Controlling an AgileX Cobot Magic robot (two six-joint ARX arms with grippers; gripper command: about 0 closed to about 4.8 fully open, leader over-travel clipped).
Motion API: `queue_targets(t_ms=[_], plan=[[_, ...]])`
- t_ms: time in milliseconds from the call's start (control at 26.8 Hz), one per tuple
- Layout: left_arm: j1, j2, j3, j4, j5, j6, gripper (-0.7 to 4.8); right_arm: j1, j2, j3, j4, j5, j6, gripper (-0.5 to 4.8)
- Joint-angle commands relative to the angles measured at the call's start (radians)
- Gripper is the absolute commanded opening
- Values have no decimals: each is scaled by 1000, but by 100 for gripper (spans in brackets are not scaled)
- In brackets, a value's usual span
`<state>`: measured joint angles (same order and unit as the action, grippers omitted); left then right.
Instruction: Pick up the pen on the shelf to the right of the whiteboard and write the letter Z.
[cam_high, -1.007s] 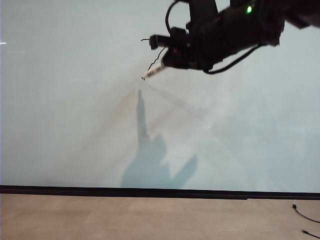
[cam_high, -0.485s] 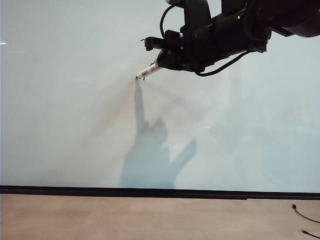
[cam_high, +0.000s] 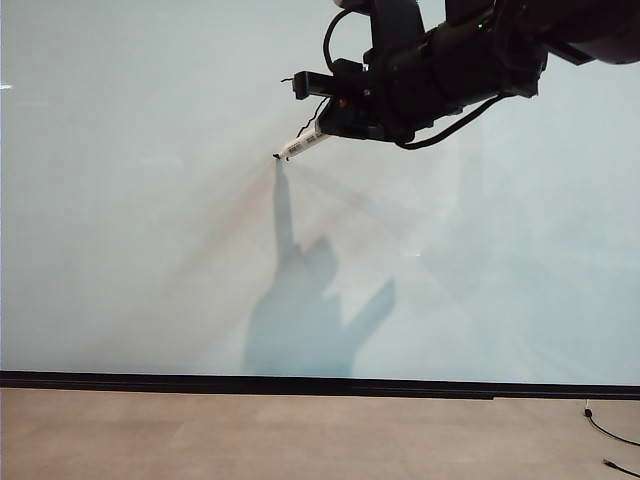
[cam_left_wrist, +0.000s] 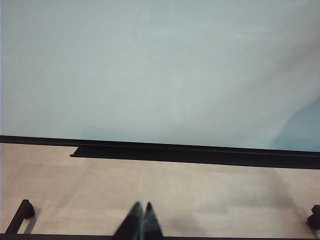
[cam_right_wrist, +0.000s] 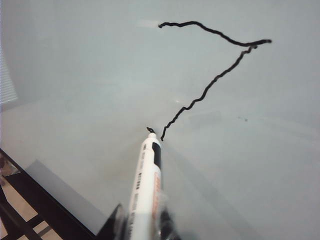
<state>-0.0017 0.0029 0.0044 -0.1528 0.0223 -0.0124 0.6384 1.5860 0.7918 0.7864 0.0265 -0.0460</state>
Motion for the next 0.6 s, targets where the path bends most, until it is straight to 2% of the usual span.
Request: queue_targets(t_ms=[37, 596], plan=[[0, 0, 2, 11, 0, 5, -5, -9, -18, 3, -3, 36, -8, -6], [0, 0, 2, 11, 0, 5, -5, -34, -117, -84, -20, 101, -11, -6]])
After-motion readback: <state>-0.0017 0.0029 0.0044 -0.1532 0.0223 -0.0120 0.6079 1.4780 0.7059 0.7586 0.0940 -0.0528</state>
